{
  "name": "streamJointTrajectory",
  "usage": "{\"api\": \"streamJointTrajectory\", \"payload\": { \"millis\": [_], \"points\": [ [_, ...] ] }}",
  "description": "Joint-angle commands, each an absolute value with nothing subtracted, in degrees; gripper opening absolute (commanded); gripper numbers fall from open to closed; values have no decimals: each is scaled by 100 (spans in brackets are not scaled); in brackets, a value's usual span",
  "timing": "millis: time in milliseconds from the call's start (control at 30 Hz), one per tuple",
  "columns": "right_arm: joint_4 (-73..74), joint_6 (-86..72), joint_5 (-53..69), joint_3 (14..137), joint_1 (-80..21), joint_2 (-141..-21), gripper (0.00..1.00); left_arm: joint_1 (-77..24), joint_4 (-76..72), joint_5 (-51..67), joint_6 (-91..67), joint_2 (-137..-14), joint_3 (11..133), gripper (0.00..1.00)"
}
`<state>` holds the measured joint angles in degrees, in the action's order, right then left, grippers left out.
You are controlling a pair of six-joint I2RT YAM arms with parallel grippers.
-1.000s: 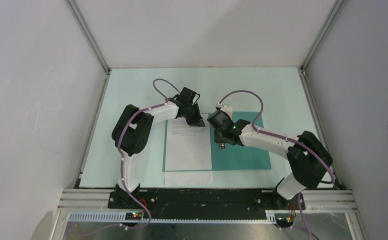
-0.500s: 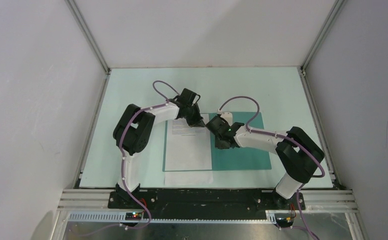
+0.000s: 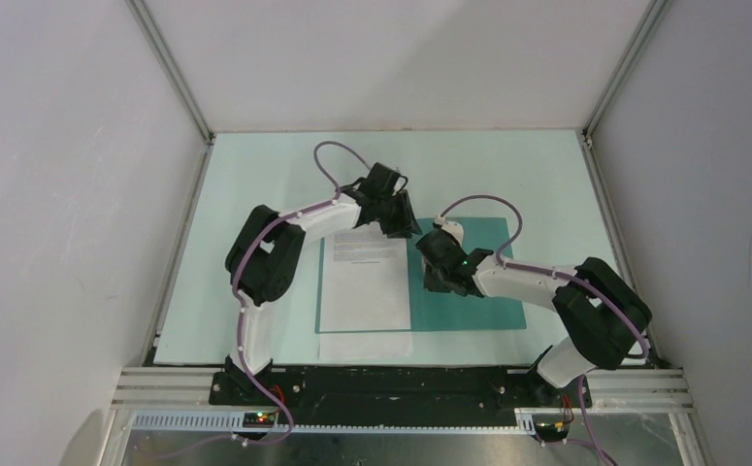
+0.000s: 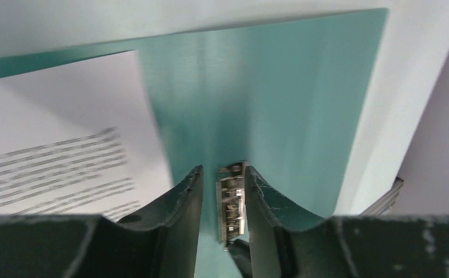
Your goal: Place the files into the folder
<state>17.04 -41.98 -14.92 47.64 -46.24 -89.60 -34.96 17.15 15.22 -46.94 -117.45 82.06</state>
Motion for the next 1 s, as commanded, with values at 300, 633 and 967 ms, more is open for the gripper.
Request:
{"api": "streamJointTrajectory", "payload": {
  "millis": [300,633,967],
  "points": [
    [978,-4301,-535,3795,-3898,-7854,9,-4401,2217,-171,-4022,-11853,8797,25],
    [1189,-4342,-399,3699,-3552,-6981,10,-4632,2305,-384,-4114,-11970,8796,24],
    [1396,-4328,-441,3693,-3501,-6672,10,-4761,2294,-465,-4382,-12150,8695,19]
  ]
}}
